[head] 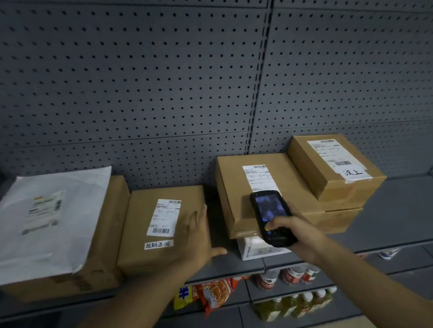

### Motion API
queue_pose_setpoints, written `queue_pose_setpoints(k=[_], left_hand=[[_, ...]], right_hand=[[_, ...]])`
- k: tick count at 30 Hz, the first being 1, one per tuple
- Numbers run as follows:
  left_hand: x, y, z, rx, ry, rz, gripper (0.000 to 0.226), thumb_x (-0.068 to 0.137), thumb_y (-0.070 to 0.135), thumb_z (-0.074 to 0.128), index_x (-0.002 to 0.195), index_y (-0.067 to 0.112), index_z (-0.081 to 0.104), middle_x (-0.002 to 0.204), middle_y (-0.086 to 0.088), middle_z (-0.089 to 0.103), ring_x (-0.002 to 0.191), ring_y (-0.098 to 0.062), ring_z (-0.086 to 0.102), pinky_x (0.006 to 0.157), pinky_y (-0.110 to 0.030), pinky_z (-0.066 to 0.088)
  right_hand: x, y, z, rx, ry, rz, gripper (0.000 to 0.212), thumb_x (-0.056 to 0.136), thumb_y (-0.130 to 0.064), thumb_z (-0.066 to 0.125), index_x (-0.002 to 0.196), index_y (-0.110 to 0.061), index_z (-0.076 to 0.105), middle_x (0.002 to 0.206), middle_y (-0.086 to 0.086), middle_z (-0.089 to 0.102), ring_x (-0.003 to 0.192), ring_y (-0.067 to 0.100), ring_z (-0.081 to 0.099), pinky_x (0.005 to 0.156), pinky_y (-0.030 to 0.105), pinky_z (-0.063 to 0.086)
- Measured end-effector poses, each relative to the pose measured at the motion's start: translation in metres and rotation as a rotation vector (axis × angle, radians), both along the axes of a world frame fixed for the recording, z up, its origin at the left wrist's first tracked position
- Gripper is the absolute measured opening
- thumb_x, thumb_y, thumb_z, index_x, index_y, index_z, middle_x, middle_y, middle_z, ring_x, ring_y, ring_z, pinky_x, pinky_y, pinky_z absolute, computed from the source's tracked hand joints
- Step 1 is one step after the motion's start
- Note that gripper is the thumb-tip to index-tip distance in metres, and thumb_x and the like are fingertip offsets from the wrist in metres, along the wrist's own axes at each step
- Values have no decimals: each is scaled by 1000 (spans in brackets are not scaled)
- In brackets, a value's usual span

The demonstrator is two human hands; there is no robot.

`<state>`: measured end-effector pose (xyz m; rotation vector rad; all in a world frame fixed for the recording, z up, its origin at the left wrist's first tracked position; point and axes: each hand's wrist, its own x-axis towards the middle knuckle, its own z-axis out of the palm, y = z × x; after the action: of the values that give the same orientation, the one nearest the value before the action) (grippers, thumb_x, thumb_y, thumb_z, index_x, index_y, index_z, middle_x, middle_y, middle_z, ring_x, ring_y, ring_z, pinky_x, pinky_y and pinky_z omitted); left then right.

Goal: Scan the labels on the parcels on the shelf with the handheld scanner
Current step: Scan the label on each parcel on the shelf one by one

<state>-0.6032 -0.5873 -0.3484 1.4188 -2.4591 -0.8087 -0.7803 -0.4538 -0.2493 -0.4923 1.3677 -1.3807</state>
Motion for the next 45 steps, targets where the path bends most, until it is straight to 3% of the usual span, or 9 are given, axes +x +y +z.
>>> queue_pose_setpoints(k=[5,10,15,20,27,32,37,40,45], left_hand=[[58,-32,-14,3,-379,107,119,70,57,74,152,19,-5,160,-10,0,147,-33,6,117,-51,18],[87,-44,-27,26,-597,10,118,71,57,72,152,20,-5,159,-9,-7,145,-39,-2,117,-55,8],[90,-33,-33,-51,-560,3,110,73,53,71,152,21,0,160,-5,0,144,-35,4,117,-52,11],[98,-22,-37,-81,-510,-19,109,72,52,73,151,27,2,159,0,2,142,-31,8,116,-50,16],[107,-28,-30,-74,-430,-48,109,70,46,77,151,23,10,157,2,9,143,-26,9,117,-47,15],[120,-38,-30,-34,-458,-55,115,68,47,79,152,27,3,159,4,-4,145,-30,-5,118,-53,8],[131,-45,-39,19,-399,-21,124,63,44,83,151,32,-3,157,5,-20,144,-34,-18,117,-58,5],[131,-48,-42,66,-347,47,126,64,41,84,150,32,-7,155,-4,-25,143,-35,-21,118,-55,9],[129,-49,-48,100,-242,156,140,56,38,89,149,27,-14,154,-7,-23,145,-33,-11,118,-50,15]], right_hand=[[24,-28,-2,-30,30,-89,58,77,17,58,126,-14,54,97,13,66,81,25,63,59,34,53],[41,-48,-4,-65,70,-82,65,76,19,59,129,-18,50,102,13,65,85,24,64,61,36,55],[57,-61,-15,-64,137,-59,71,68,16,66,128,-20,53,108,15,67,94,29,65,79,46,56],[71,-68,-22,11,82,30,65,75,15,64,132,-12,52,104,16,69,86,27,67,58,27,58],[88,-70,-31,27,131,105,62,74,16,64,124,-20,56,104,13,68,87,27,66,66,36,55],[93,-71,-34,32,128,157,64,70,15,66,106,-37,58,108,11,70,93,27,66,72,39,54],[91,-69,-53,120,95,164,99,55,2,73,143,-31,42,120,10,68,108,31,65,86,44,55],[91,-65,-60,149,81,159,104,55,3,73,147,-31,38,123,9,67,111,31,63,95,47,52],[94,-56,-62,171,66,156,101,55,6,71,145,-32,41,118,9,68,102,28,65,82,41,53]])
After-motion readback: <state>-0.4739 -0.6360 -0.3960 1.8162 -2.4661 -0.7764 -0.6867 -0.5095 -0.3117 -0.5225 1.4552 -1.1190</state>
